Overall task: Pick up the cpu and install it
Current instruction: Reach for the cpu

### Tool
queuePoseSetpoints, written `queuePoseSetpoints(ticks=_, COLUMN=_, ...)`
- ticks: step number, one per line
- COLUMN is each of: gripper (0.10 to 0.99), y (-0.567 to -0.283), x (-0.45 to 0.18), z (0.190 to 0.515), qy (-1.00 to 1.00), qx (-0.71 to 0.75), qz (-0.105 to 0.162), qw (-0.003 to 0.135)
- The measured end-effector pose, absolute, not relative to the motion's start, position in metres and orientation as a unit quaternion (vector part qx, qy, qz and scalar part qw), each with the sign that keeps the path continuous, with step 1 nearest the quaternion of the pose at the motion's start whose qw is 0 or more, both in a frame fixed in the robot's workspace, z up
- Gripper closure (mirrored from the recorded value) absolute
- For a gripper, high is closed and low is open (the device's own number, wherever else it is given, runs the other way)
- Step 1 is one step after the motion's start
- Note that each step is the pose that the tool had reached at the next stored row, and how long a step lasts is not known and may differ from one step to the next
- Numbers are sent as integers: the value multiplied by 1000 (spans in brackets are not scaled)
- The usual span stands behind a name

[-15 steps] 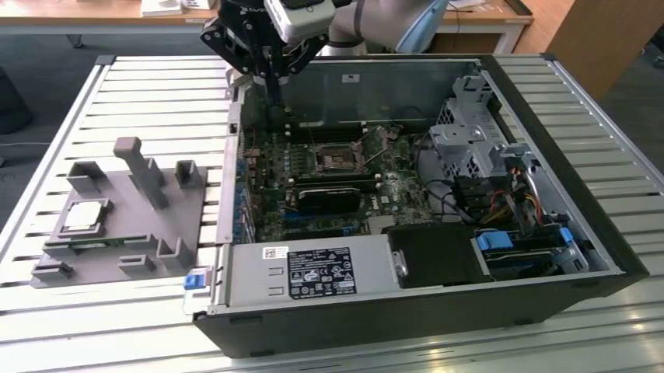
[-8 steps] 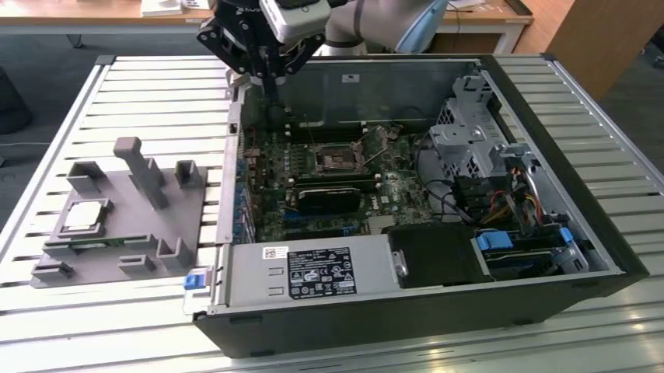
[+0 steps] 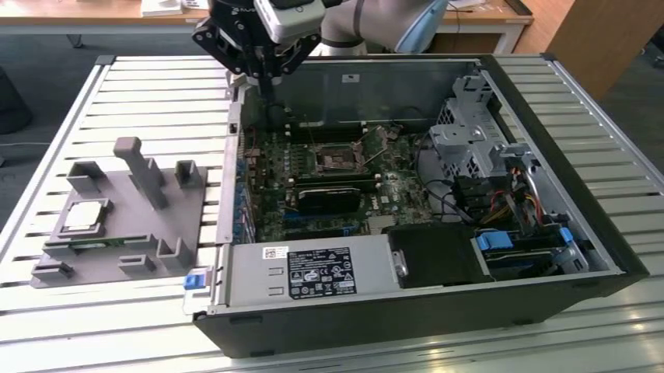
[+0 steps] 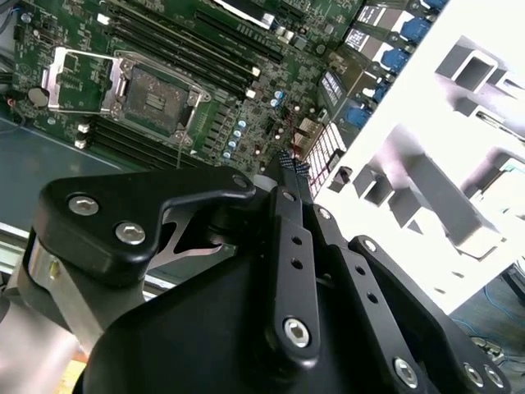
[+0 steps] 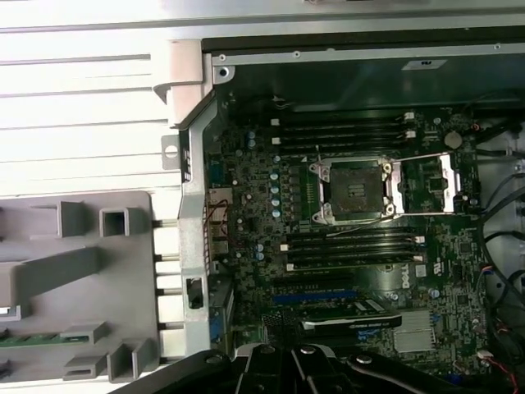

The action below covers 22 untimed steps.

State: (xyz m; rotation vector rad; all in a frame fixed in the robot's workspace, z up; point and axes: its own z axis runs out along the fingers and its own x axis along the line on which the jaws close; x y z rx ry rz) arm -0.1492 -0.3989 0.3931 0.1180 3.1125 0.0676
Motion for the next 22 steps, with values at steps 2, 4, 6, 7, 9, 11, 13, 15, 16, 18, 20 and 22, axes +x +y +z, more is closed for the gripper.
queuePoseSetpoints(ticks=2, gripper=980, y=-399, x=-150, z=393, qy=999, qx=38, qz=22, qw=13)
queuePoseSetpoints(ticks=4, gripper=980, y=-399, x=-152, z=393, qy=999, qx=38, qz=22, qw=13)
queuePoseSetpoints(ticks=6, gripper=980, y=-399, x=-154, z=393, qy=999, qx=38, qz=22, qw=13)
queuePoseSetpoints(ticks=7, gripper=980, y=-399, x=-154, z=393, qy=999, qx=38, qz=22, qw=13)
queuePoseSetpoints(ticks=9, gripper=980, y=-399, x=-156, z=393, qy=999, qx=38, qz=22, qw=13)
queuePoseSetpoints(ticks=11, gripper=980, y=-399, x=-158, z=393, qy=999, qx=38, qz=22, qw=13)
queuePoseSetpoints(ticks=13, gripper=980, y=-399, x=-160, z=393, qy=999, qx=38, qz=22, qw=13)
queuePoseSetpoints(ticks=15, gripper=980, y=-399, x=-161, z=393, qy=999, qx=38, qz=22, qw=13)
queuePoseSetpoints(ticks=16, gripper=980, y=-399, x=-162, z=393, qy=999, qx=38, qz=22, qw=13)
queuePoseSetpoints(ticks=18, gripper=980, y=-399, x=-163, z=393, qy=999, qx=38, qz=22, qw=13)
queuePoseSetpoints(ticks=20, gripper=980, y=-399, x=-164, z=393, qy=999, qx=38, qz=22, qw=13)
queuePoseSetpoints(ticks=22, gripper=980, y=-399, x=-165, z=393, qy=999, qx=38, qz=22, qw=13)
